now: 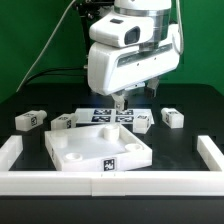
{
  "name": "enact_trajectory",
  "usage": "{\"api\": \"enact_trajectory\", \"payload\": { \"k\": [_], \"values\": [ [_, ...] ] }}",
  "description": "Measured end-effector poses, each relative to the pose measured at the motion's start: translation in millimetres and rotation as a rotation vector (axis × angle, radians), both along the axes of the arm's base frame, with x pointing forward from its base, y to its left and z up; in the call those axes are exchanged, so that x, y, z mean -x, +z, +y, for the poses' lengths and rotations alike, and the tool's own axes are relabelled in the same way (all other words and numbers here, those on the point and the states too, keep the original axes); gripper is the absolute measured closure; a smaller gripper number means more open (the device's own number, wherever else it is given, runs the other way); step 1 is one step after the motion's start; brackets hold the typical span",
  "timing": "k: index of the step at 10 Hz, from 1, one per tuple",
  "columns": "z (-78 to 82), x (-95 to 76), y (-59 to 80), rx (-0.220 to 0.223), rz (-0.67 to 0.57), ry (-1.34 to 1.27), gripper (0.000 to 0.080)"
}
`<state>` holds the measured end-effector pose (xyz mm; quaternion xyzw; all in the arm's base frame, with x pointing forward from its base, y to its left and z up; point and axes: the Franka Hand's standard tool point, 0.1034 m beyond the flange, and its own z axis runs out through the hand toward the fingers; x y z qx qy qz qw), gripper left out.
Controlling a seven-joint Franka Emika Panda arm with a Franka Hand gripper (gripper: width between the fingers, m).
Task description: Assemble one leg
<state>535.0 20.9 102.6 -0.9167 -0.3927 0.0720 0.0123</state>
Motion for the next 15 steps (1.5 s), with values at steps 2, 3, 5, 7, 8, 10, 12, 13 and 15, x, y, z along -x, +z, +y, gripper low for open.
{"api": "enact_trajectory", "payload": {
  "k": [2, 3, 5, 7, 8, 10, 12, 13, 15],
  "values": [
    [0.0, 0.0, 0.0, 0.000, 0.000, 0.000, 0.0150],
    [0.0, 0.0, 0.0, 0.000, 0.000, 0.000, 0.0150],
    [0.0, 0.3, -0.8, 0.000, 0.001, 0.001, 0.0150],
    [0.0, 0.5, -1.2, 0.000, 0.002, 0.001, 0.0150],
    [0.0, 0.6, -1.3, 0.000, 0.002, 0.001, 0.0150],
    [0.0, 0.8, -1.6, 0.000, 0.003, 0.001, 0.0150],
    [-3.0, 2.0, -4.5, -0.011, -0.014, 0.059, 0.0150],
    [-12.8, 13.1, -13.0, -0.027, -0.039, 0.141, 0.0150],
    [-38.6, 33.8, -27.4, -0.057, -0.042, 0.324, 0.0150]
  ]
}}
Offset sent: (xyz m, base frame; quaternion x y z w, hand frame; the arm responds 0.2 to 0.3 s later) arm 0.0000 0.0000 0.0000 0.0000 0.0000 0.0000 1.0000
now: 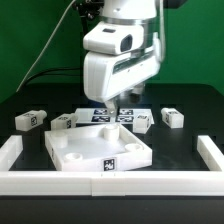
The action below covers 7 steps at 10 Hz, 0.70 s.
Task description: Assemble one leg
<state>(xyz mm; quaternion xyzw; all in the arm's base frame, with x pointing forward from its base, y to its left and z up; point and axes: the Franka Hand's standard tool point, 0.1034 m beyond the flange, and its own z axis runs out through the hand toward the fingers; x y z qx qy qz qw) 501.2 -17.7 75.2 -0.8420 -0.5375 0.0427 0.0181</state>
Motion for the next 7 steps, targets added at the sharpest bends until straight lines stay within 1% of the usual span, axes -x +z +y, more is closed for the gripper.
{"api": "enact_trajectory", "payload": {
  "k": [2, 3, 6, 7],
  "values": [
    [-18.8, 5.0, -9.9, -0.016, -0.003, 0.115, 0.0150],
    [-22.9, 5.7, -10.1, -0.016, -0.002, 0.110, 0.0150],
    [-22.2, 5.9, -10.3, -0.017, -0.002, 0.111, 0.0150],
    [-26.6, 5.8, -12.6, -0.028, -0.023, 0.201, 0.0150]
  ]
}}
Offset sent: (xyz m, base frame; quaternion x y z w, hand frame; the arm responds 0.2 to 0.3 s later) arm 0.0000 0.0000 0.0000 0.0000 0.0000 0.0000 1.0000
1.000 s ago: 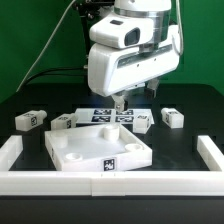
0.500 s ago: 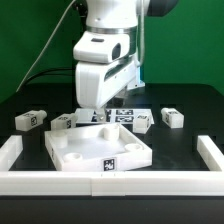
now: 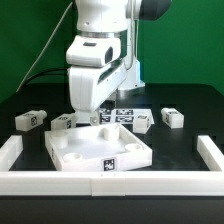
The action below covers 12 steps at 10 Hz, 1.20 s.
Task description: Assemble one leg
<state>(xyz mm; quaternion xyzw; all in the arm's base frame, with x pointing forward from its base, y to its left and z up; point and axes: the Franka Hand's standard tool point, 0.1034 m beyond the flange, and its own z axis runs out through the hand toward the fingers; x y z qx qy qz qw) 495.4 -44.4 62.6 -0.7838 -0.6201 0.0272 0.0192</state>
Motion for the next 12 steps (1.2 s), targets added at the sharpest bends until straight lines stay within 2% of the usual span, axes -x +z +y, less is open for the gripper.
{"api": "enact_trajectory", "payload": {
  "k": [2, 3, 6, 9, 11, 12],
  "values": [
    [-26.4, 27.8, -18.5, -0.041, -0.042, 0.281, 0.0150],
    [-25.6, 36.3, -24.0, -0.046, -0.033, 0.319, 0.0150],
    [-26.0, 46.0, -40.2, -0.046, -0.017, 0.494, 0.0150],
    [-25.2, 49.8, -51.7, -0.057, 0.001, 0.487, 0.0150],
    [-25.1, 50.2, -52.5, -0.056, 0.003, 0.466, 0.0150],
    [-25.4, 50.7, -53.0, -0.057, 0.004, 0.465, 0.0271]
  ]
}}
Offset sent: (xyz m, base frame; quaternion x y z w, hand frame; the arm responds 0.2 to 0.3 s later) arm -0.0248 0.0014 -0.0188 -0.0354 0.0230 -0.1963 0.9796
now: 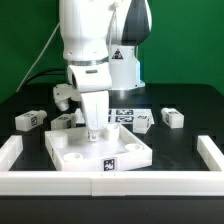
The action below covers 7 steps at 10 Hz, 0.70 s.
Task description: Assemble one leg
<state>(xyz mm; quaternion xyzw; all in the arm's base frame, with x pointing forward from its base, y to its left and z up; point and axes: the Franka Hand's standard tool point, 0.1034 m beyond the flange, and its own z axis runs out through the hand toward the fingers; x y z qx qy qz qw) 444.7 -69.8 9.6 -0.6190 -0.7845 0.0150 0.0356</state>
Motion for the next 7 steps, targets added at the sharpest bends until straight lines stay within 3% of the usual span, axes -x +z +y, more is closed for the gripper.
{"api": "enact_trajectory", "payload": {
  "k": [2, 3, 4, 7],
  "values": [
    [-0.2, 0.2, -0.2, 0.000, 0.000, 0.000, 0.0546],
    [-0.3, 0.3, -0.3, 0.000, 0.001, -0.001, 0.0546],
    [0.0, -0.2, 0.0, 0.000, -0.001, 0.000, 0.0719],
    [-0.9, -1.3, 0.4, 0.001, -0.007, -0.003, 0.0736]
  ]
}}
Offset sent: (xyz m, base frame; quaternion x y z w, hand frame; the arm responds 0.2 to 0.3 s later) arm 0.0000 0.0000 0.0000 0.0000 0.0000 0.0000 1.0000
